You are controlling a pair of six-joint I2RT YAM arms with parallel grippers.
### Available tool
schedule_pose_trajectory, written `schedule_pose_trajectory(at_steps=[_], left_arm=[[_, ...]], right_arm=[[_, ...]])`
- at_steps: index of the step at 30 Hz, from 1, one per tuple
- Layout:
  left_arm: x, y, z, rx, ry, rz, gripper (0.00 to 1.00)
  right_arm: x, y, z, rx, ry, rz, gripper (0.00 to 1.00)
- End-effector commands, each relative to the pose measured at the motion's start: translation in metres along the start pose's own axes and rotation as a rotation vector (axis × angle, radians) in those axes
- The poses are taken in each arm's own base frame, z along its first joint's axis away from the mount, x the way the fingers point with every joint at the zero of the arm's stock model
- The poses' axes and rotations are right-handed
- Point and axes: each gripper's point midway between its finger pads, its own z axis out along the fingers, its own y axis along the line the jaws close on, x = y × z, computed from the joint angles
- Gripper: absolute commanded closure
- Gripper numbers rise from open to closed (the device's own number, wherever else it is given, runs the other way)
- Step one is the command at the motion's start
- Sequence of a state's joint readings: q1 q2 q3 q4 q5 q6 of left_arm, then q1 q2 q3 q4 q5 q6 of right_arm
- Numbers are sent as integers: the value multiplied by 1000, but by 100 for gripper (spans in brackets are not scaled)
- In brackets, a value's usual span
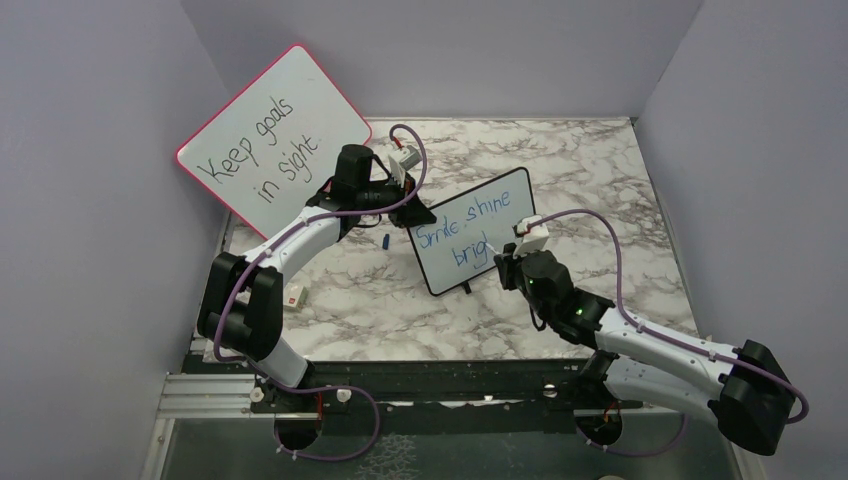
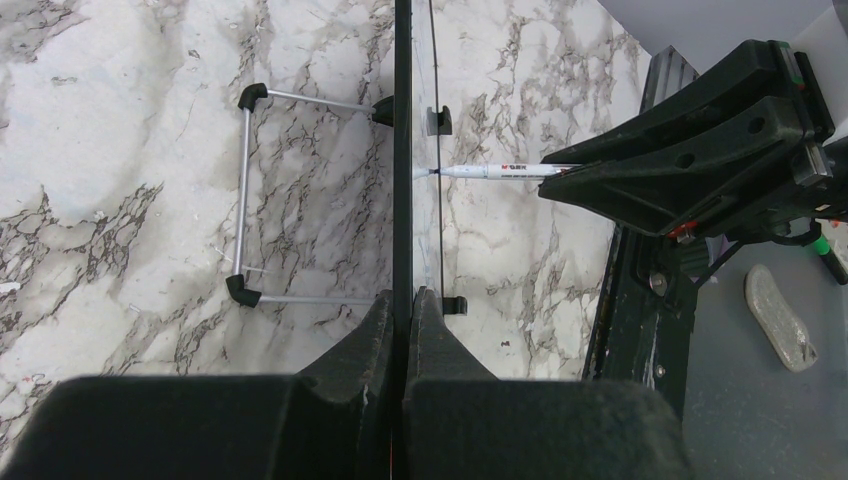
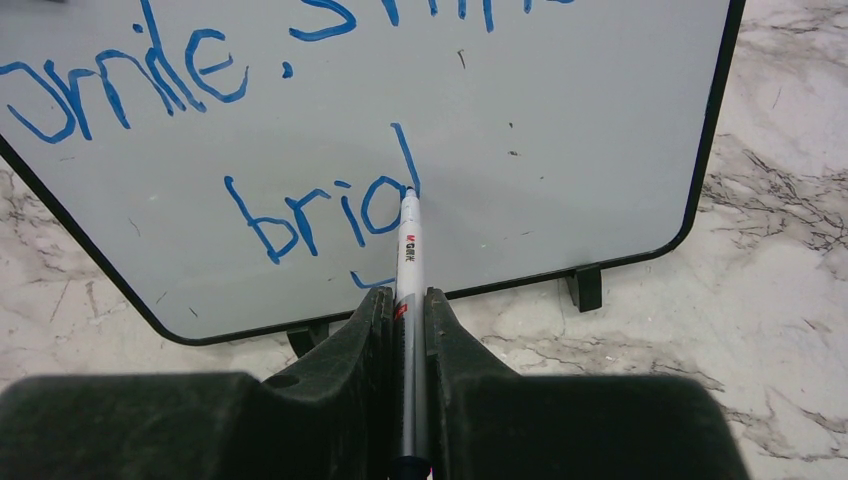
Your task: Write a sentence on the whiteboard
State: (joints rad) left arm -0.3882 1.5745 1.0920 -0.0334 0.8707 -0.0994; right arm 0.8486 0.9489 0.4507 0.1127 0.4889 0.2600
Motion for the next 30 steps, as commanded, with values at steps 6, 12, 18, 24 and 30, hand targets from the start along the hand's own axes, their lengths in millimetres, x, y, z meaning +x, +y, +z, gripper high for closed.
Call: schedule_pose_trajectory(at_steps=[6, 12, 18, 24, 30], left_arm=[[13, 16, 3, -63, 43, 36, 100], [13, 15, 3, -61, 43, 35, 100], [14, 15, 4, -56, 45, 34, 100], [14, 14, 3, -55, 45, 35, 100], [15, 15, 3, -55, 46, 35, 100]], right_arm=[[-7, -9, -1, 41, -35, 6, 99], [-5, -8, 2, 36, -29, 2, 99], [-6, -8, 2, 36, -37, 2, 99], [-12, -6, 5, 33, -59, -1, 99], [-16, -8, 5, 43, -75, 2, 99]])
